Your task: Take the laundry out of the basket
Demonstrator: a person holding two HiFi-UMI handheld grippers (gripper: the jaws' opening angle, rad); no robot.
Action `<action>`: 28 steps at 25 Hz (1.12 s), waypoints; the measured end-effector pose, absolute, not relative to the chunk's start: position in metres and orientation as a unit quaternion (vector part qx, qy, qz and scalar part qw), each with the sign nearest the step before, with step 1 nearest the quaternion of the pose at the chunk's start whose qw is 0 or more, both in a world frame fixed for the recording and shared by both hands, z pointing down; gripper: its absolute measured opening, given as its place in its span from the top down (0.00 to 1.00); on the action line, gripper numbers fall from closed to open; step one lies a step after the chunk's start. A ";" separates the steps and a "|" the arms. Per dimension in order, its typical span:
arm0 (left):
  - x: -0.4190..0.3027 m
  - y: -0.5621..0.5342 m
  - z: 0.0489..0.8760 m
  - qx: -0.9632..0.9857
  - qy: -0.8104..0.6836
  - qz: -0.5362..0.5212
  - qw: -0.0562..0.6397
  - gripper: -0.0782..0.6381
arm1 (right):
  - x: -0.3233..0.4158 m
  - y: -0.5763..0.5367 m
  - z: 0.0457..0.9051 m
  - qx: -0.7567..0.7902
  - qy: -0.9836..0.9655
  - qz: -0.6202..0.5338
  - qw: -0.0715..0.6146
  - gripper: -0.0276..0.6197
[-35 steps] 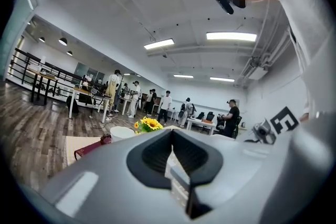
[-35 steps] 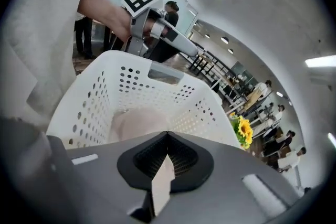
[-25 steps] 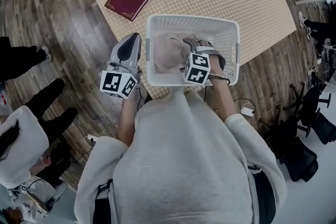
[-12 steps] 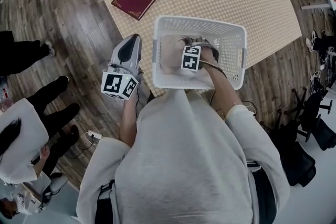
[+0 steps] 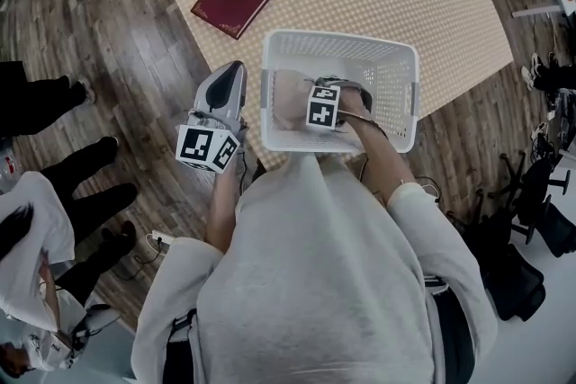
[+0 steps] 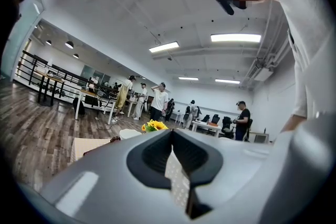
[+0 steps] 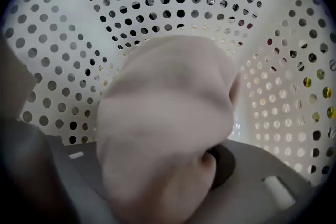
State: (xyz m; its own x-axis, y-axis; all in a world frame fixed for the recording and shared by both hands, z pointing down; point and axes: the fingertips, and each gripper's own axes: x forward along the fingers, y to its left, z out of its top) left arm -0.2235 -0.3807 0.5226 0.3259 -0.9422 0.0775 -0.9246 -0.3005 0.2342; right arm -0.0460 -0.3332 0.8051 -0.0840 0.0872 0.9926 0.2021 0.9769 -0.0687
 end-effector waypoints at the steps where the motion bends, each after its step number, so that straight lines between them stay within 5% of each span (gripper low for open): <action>1: -0.223 -0.379 0.521 0.806 -0.580 -0.038 0.117 0.88 | -0.046 -0.334 0.805 -0.096 -0.737 -0.043 0.668 0.60; 7: -0.228 -0.365 0.508 0.803 -0.585 -0.043 0.105 0.88 | -0.047 -0.345 0.783 -0.033 -0.759 -0.070 0.646 0.62; 18: -0.193 -0.354 0.475 0.828 -0.555 -0.052 0.058 0.88 | -0.041 -0.410 0.604 0.189 -0.759 -0.268 0.563 0.62; 28: -0.154 -0.342 0.441 0.842 -0.536 -0.054 0.014 0.88 | -0.012 -0.396 0.568 0.250 -0.769 -0.275 0.521 0.62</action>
